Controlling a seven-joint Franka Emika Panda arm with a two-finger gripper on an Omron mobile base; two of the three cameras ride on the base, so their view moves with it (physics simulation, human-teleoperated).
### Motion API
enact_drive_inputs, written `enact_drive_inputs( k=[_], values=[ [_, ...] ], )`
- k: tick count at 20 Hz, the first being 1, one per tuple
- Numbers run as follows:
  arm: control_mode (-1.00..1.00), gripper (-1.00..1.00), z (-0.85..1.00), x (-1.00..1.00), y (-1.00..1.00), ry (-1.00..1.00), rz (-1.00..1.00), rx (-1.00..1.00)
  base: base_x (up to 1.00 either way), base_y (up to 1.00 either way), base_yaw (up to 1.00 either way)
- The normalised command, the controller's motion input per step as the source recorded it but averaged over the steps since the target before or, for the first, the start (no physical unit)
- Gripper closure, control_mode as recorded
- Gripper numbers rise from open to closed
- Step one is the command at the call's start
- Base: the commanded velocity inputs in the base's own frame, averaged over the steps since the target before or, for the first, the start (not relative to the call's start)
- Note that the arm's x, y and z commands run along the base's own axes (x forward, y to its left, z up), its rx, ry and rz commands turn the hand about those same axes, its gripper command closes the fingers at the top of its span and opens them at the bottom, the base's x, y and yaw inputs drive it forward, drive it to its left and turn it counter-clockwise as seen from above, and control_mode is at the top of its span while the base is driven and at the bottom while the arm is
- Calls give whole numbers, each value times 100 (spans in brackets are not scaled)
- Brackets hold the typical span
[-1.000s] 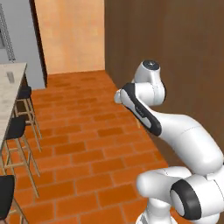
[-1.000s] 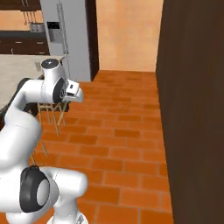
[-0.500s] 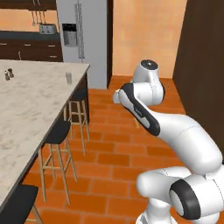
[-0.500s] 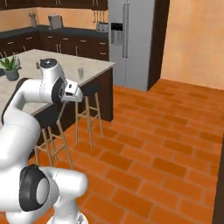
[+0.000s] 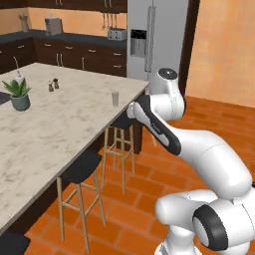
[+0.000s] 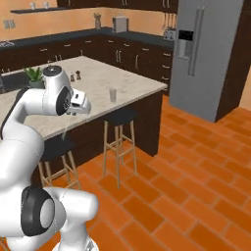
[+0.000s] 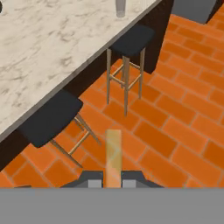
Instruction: Take a straw from the drawer in front and place it inside the glass cup on the dining counter.
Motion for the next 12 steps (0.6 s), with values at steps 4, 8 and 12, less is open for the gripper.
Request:
enact_drive_inputs(
  k=[4, 8, 12],
  values=[
    [100, 100, 0, 0, 0, 0, 0, 0, 83, -91, 45],
    [100, 100, 0, 0, 0, 0, 0, 0, 74, -98, 42],
    [100, 100, 0, 0, 0, 0, 0, 0, 70, -96, 43]
  ],
)
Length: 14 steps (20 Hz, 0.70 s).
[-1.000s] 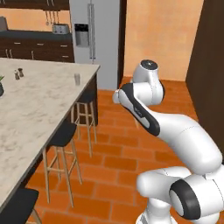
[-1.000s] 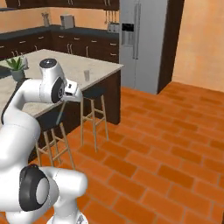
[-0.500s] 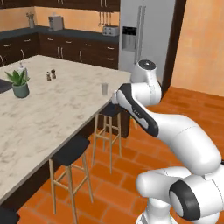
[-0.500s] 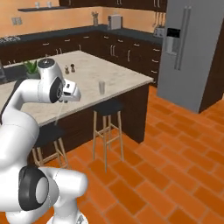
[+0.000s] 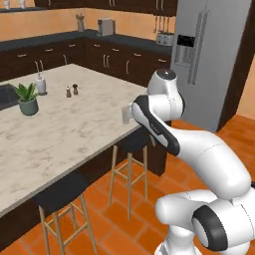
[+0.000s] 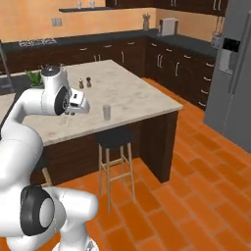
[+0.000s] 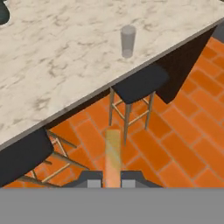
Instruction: Take a straw from the drawer in front and place it inside the glass cup on the dining counter.
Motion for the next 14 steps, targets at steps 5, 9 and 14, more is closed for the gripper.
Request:
enact_drive_inputs(
  k=[5, 9, 14],
  values=[
    [100, 100, 0, 0, 0, 0, 0, 0, 71, -88, 45],
    [100, 100, 0, 0, 0, 0, 0, 0, 74, -80, 47],
    [100, 100, 0, 0, 0, 0, 0, 0, 69, -61, 46]
  ],
)
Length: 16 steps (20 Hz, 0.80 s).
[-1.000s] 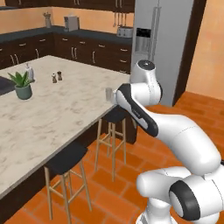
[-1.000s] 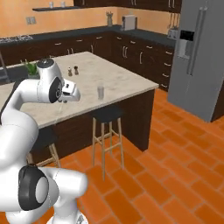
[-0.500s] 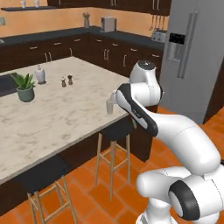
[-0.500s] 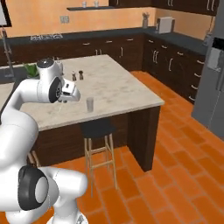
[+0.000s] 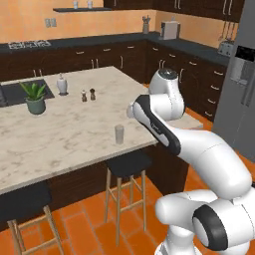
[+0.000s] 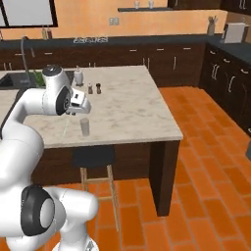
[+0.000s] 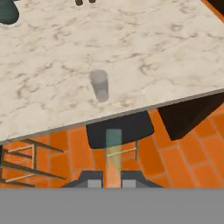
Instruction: Take a straw from the drawer in front and place it inside the glass cup on the dining counter.
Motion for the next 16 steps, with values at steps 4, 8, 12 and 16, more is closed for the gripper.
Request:
enact_drive_inputs(
  k=[4, 8, 12, 16],
  values=[
    [100, 100, 0, 0, 0, 0, 0, 0, 89, -2, 28],
    [100, 100, 0, 0, 0, 0, 0, 0, 99, -2, 23],
    [100, 100, 0, 0, 0, 0, 0, 0, 100, -21, 25],
    [100, 100, 0, 0, 0, 0, 0, 0, 89, -37, 23]
  ],
)
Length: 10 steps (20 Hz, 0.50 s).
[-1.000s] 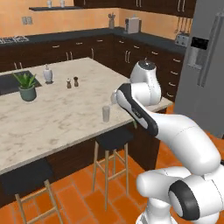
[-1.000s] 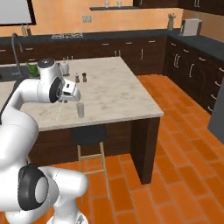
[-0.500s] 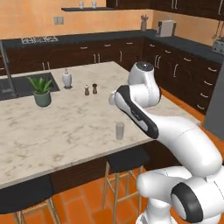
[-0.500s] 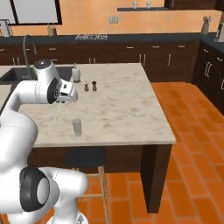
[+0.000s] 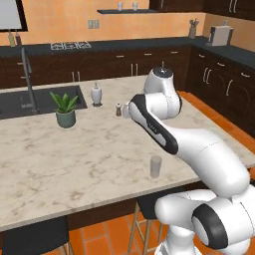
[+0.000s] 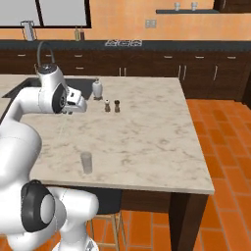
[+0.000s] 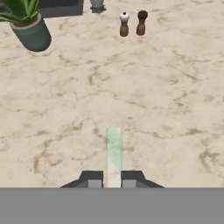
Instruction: Take a straw from the drawer in front and place it inside the glass cup on the dining counter.
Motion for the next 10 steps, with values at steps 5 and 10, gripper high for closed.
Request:
enact_drive_inputs(
  k=[5, 10],
  values=[
    [-100, 100, 5, 11, -65, -5, 27, 4, 0, 0, 0],
    [-100, 100, 0, -1, -68, -12, 36, 11, 0, 0, 0]
  ],
)
